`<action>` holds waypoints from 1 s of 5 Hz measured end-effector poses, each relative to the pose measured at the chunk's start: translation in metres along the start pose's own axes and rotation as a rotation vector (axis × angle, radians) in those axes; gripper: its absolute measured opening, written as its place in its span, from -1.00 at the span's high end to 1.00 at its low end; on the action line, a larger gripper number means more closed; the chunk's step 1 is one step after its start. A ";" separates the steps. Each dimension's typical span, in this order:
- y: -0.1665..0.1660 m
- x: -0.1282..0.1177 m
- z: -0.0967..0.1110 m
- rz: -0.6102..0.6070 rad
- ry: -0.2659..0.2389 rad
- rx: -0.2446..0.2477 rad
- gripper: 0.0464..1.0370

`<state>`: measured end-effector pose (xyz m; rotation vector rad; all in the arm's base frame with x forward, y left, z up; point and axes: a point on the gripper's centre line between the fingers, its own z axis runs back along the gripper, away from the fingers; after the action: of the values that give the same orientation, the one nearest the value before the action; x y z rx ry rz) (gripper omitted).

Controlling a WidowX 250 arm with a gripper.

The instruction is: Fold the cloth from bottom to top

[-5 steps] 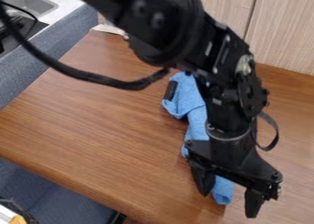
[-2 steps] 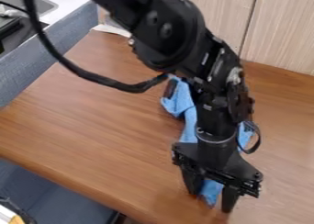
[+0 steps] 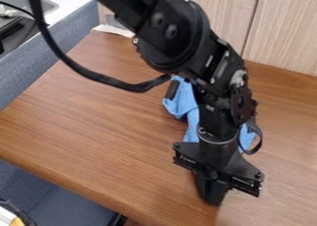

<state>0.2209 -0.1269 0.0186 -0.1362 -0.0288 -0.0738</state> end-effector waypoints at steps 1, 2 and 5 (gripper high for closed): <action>0.000 -0.003 0.001 -0.005 0.000 -0.007 0.97; 0.002 -0.006 0.026 -0.019 -0.081 -0.078 0.98; -0.020 0.033 0.090 -0.076 -0.208 -0.170 0.98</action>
<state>0.2507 -0.1362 0.1120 -0.3126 -0.2362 -0.1379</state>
